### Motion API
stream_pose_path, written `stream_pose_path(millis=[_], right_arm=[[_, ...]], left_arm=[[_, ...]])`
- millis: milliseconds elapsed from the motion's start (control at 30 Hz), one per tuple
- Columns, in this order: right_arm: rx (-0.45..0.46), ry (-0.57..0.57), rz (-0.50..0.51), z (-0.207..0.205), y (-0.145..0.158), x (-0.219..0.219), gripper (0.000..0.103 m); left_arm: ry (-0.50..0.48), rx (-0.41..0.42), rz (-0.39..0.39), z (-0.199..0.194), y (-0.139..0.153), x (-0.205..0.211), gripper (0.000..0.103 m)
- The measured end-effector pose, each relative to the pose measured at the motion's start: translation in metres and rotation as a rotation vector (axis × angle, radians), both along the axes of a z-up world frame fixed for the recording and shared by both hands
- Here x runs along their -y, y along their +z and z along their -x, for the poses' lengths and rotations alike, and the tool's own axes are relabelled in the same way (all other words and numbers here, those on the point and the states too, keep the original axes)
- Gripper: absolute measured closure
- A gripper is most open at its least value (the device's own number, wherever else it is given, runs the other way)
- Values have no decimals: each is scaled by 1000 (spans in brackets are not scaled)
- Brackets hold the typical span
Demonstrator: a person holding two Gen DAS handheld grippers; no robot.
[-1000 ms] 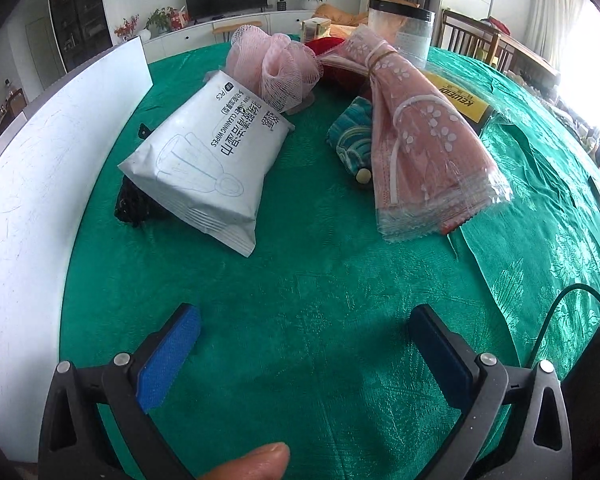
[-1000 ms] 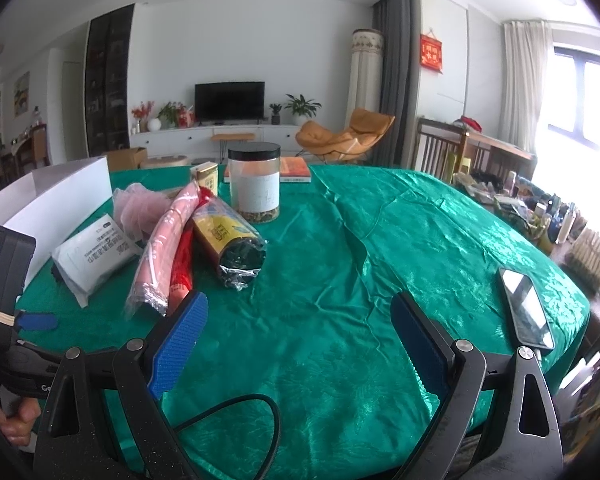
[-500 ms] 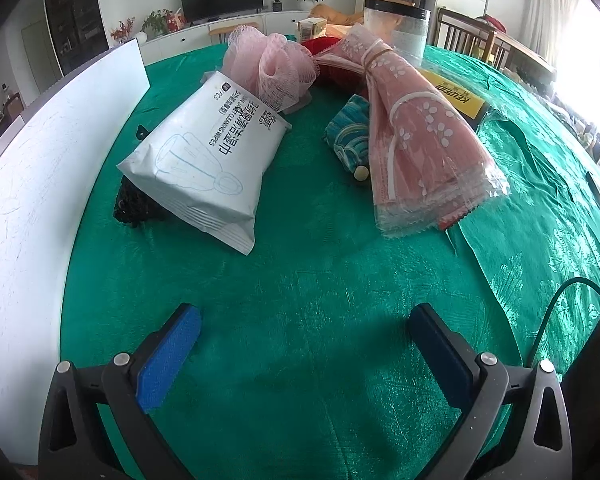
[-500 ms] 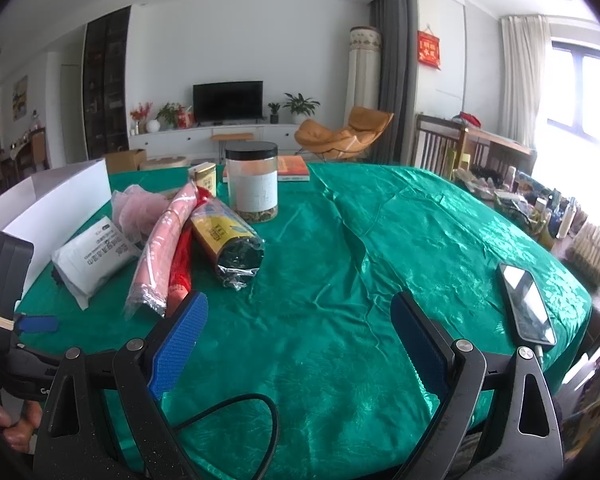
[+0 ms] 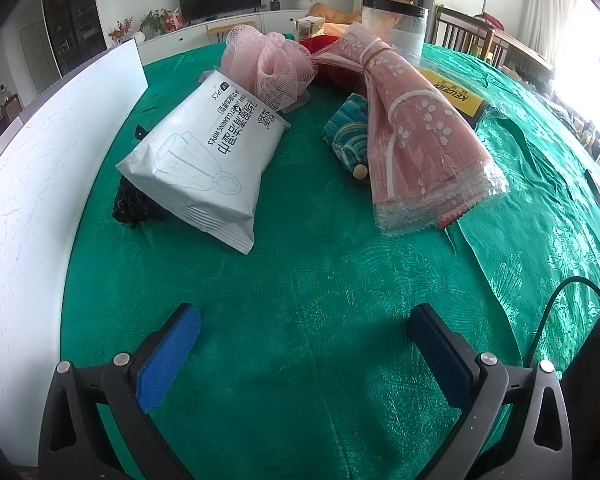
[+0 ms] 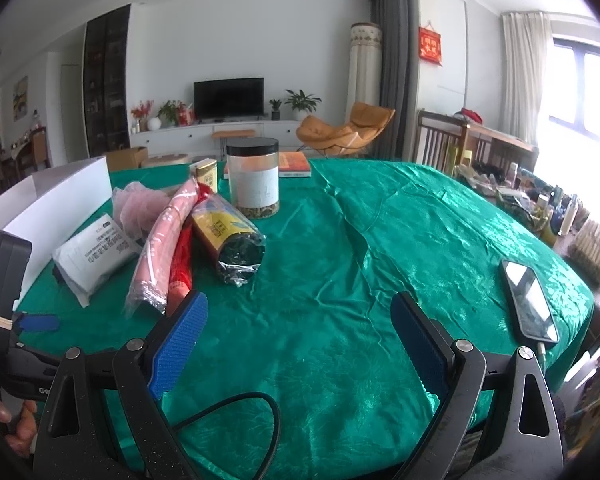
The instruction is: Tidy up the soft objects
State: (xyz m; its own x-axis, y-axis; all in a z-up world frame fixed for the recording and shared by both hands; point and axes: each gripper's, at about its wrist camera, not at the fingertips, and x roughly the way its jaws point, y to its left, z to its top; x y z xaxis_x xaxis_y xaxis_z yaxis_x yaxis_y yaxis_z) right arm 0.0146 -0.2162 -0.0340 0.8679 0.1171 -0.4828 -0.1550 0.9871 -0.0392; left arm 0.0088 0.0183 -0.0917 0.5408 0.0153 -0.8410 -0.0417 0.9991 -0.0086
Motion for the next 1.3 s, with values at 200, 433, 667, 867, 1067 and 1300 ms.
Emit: stream_pose_path(millis=[200,433,667,867,1067,1300], right_arm=[[-6,4,2,0,-1,-1,9],[-7,4,1,0,-1,-1,9],[-8,6,3,0,-1,-2,9],[-9,7,2,0,-2,-3,9],[-9,7,3,0,-2,-3,9],[-9,7,2,0,-1,-2,9]], left_arm=[[-1,-2,-1,0,0,0,0],[-4,-3,-1,0,0,0,0],[-5,-1,-2,0,0,0,0],[-8,-2,-2,0,0,0,0],[-10,-2,-3,0,0,1,0],[-10,-2,-3,0,0,1,0]])
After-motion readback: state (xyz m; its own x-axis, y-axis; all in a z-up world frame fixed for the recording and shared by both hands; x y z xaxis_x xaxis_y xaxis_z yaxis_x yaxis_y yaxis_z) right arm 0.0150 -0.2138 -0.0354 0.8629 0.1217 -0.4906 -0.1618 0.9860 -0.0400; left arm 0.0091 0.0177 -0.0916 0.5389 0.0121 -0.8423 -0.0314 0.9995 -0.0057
